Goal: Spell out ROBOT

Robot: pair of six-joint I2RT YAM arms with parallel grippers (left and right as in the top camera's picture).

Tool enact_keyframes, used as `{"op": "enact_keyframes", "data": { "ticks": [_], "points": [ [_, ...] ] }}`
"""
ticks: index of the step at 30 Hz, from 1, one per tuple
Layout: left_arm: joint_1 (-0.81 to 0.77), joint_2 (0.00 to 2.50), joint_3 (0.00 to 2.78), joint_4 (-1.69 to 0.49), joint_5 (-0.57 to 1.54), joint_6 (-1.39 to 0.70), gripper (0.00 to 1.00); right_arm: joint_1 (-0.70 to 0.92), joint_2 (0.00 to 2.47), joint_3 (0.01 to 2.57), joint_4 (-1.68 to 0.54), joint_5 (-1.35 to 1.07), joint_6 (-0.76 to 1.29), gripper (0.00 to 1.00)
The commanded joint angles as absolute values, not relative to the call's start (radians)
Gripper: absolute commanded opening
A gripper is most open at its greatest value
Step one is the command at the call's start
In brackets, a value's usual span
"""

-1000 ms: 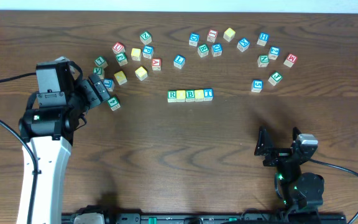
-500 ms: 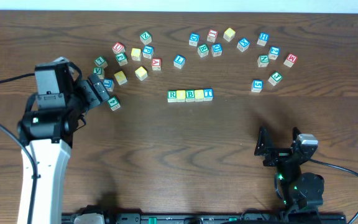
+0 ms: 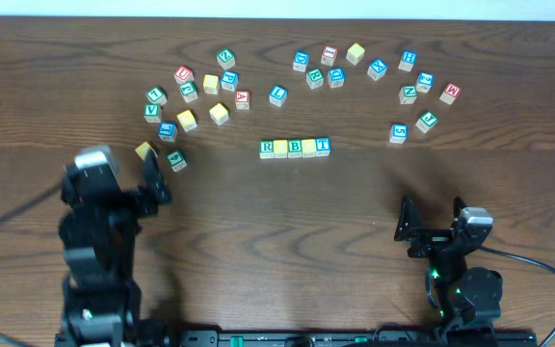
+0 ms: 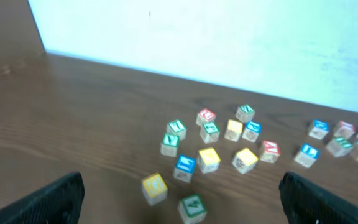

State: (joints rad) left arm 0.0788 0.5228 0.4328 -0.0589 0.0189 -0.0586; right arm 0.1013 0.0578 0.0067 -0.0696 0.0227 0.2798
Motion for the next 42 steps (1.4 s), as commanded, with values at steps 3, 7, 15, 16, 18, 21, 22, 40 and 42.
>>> {"op": "enact_keyframes", "data": {
  "ticks": [3, 7, 15, 16, 18, 21, 22, 40, 42],
  "points": [
    [0.084, 0.312, 0.24, -0.012, 0.007, 0.107, 0.99, 0.091, 0.052, 0.006, -0.072, 0.027, 0.273, 0.99],
    [0.084, 0.21, 0.146, -0.009, 0.007, 0.18, 0.99, 0.091, 0.052, 0.006, -0.072, 0.027, 0.273, 0.99],
    [0.084, 0.105, 0.03, -0.01, 0.007, 0.232, 0.99, 0.091, 0.052, 0.006, -0.072, 0.027, 0.273, 0.99],
    [0.084, 0.093, 0.017, -0.01, 0.007, 0.232, 0.99, 0.091, 0.052, 0.006, -0.072, 0.027, 0.273, 0.99],
    [0.084, 0.065, 0.004, -0.047, 0.006, 0.232, 0.99, 0.091, 0.052, 0.006, -0.072, 0.027, 0.273, 0.99],
    [0.084, 0.03, 0.004, -0.073, 0.006, 0.232, 0.99, 0.091, 0.052, 0.006, -0.072, 0.027, 0.273, 0.99],
    [0.084, 0.021, 0.004, -0.073, 0.006, 0.232, 0.99, 0.091, 0.052, 0.006, -0.072, 0.027, 0.273, 0.99],
    [0.084, 0.005, 0.004, -0.07, 0.007, 0.231, 0.99, 0.091, 0.052, 0.006, -0.072, 0.027, 0.273, 0.99],
    [0.084, 0.005, 0.004, -0.07, 0.007, 0.231, 0.99, 0.091, 0.052, 0.006, -0.072, 0.027, 0.273, 0.99]
  ]
}}
